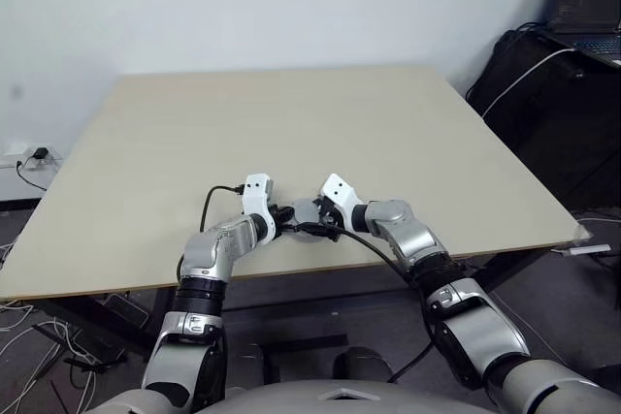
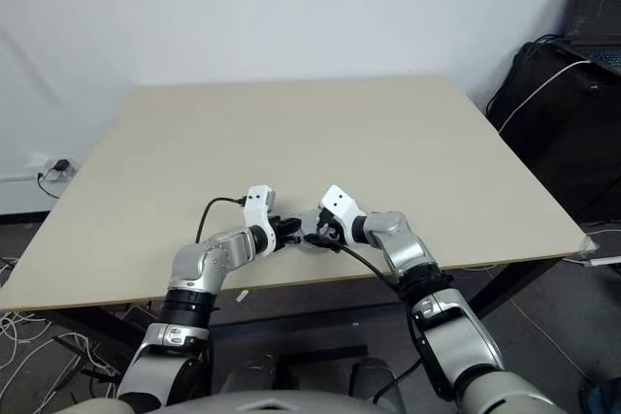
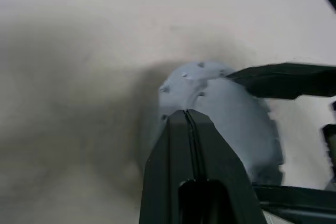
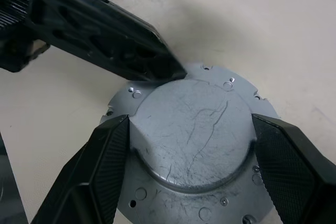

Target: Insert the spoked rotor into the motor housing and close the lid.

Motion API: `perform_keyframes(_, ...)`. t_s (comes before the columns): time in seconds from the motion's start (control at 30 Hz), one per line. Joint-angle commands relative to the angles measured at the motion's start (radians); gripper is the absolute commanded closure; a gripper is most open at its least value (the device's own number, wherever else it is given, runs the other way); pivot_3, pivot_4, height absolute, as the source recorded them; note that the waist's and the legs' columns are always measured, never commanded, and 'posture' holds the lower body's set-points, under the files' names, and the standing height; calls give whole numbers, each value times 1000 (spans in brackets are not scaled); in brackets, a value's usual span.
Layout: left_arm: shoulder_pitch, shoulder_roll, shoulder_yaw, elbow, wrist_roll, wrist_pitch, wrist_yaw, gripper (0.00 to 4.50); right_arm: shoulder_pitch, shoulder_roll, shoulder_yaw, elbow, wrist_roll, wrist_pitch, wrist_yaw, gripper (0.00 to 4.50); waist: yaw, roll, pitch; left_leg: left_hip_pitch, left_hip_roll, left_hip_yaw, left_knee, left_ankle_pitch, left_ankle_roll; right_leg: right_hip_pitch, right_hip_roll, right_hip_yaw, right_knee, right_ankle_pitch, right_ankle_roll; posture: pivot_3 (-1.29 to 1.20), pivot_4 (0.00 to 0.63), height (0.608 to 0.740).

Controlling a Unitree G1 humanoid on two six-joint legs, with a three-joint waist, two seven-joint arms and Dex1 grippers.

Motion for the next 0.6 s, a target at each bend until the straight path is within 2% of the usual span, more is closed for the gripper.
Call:
perform_keyframes(0.03, -18, 0, -5, 16, 0, 18, 4, 4500, 3, -4, -2, -5, -6, 15, -4, 1222, 0, 0, 0, 0, 0, 0, 0, 0, 0, 0, 0, 0, 0, 0, 0, 0, 0, 740)
perform_keyframes(0.37, -15, 3, -21, 7, -16, 78, -28, 4500, 0, -7, -5, -13, 0, 28, 1, 1222, 1, 0, 0, 1, 0, 0, 0, 0, 0, 1, 0, 0, 0, 0, 0, 0, 0, 740)
perform_keyframes(0.47, -13, -1, -21, 6, -15, 79, -27, 4500, 16, -38, -12, -39, 0, 47, 9, 157, 5, 0, 0, 1, 0, -1, 0, 0, 0, 1, -1, 0, 0, 0, 0, 0, 0, 740)
perform_keyframes(0.5, -11, -3, -22, 4, -15, 79, -28, 4500, 28, -54, -17, -56, 1, 51, 10, 12, 6, 0, 0, 1, -1, -1, 0, 0, 0, 2, -1, 0, 0, 0, 0, 0, 0, 740)
perform_keyframes(0.6, -8, -9, -25, 6, -13, 75, -29, 4500, 65, -103, -36, -113, 18, 66, 25, 12, 8, 0, 0, 1, -1, -2, 0, 0, 0, 3, -3, -1, -1, 0, 0, 0, 0, 740)
